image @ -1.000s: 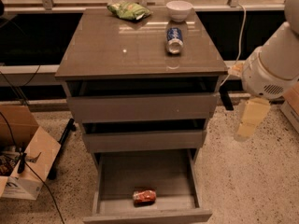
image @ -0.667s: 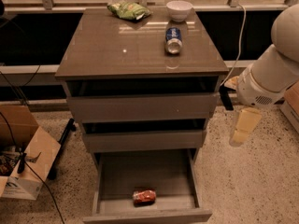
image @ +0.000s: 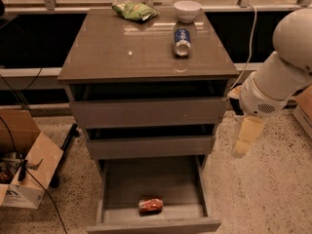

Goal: Pick coke can from bottom drawer and place on counter

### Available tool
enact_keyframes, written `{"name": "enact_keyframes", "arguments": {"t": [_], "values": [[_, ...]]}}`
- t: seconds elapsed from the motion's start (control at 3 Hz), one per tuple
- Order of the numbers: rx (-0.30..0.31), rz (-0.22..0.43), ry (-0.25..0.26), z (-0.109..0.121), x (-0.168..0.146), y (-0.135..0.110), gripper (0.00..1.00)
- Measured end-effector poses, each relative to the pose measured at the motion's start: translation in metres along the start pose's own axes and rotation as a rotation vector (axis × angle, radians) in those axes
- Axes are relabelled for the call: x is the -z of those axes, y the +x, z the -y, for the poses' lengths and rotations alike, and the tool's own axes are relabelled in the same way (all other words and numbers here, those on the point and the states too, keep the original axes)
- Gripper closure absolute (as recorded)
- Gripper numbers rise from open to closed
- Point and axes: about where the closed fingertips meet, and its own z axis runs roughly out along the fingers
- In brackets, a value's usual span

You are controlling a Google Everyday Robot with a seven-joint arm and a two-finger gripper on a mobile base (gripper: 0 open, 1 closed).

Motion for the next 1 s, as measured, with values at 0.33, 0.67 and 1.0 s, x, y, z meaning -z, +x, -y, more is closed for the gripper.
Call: {"name": "enact_keyframes", "arguments": {"t": [0.33,0.67,1.0], "values": [[-0.007,0.055,-0.057,-0.014,-0.037,-0.02,0.0],[-0.02,0.118,-0.094,-0.023,-0.082,-0.04,0.0],[-0.028,0.184,-0.112,-0.028,-0.13,-0.055,0.0]]}}
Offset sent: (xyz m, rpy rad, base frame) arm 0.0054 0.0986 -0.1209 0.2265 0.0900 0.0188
